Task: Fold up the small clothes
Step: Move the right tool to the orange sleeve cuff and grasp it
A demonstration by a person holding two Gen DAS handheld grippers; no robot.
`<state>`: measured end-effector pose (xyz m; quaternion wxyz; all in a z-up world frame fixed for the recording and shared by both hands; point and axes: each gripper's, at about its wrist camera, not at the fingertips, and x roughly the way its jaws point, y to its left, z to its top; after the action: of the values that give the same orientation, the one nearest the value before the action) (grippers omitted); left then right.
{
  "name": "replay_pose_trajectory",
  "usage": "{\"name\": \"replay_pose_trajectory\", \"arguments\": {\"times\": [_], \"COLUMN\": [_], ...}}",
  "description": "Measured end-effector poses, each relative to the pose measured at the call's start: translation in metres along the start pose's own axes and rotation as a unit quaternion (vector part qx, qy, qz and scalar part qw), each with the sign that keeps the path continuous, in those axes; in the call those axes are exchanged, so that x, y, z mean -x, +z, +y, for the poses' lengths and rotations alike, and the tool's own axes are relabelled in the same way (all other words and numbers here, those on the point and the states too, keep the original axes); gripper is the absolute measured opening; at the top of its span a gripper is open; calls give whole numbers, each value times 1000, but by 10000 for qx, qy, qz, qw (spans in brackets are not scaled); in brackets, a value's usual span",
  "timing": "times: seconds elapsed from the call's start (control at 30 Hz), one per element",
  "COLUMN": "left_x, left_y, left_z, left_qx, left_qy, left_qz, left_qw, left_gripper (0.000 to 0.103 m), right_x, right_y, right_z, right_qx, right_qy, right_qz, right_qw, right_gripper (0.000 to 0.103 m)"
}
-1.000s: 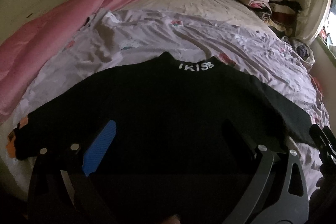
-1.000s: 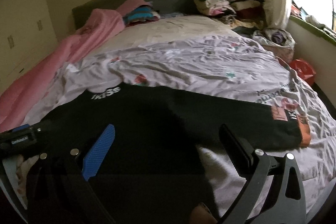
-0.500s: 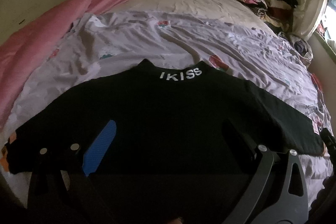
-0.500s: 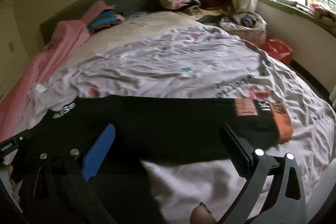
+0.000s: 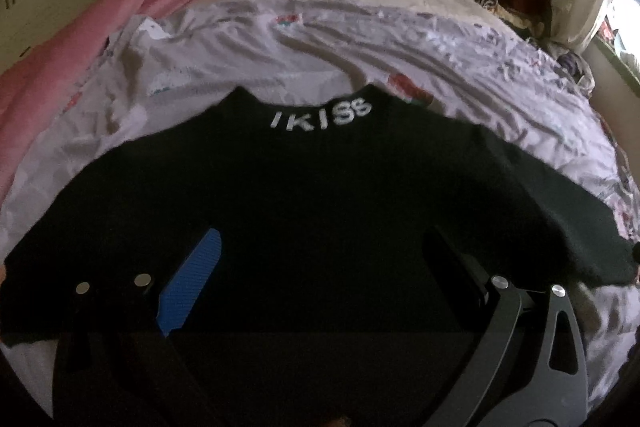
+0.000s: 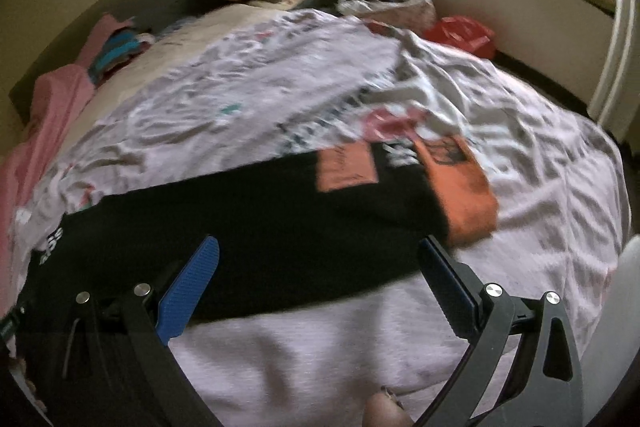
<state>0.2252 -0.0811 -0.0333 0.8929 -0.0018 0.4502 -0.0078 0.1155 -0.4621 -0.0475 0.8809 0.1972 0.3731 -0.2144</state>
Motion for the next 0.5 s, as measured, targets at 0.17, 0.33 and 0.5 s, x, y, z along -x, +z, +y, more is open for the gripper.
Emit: {"name": "replay_pose_trajectory", "arguments": {"times": [0.17, 0.33, 0.5], "left_x": [-13, -16, -7], "left_y": [-6, -6, 1], "left_z": [13, 32, 56], "left_qx": [33, 230, 437], "left_qy": [26, 6, 0], "left_qz": [107, 118, 50], "left_qw": [9999, 9997, 9990], "left_gripper": [95, 95, 95], "right_x": [-18, -35, -43], "right_y": [-6, -1, 13], "right_z": [-24, -39, -52], "right_qx": [-484, -876, -1236], "right_qy": [-96, 21, 54], "right_qz": [219, 314, 158], "right_qw": [9985, 9957, 9922], "right_gripper": [99, 98, 53]}}
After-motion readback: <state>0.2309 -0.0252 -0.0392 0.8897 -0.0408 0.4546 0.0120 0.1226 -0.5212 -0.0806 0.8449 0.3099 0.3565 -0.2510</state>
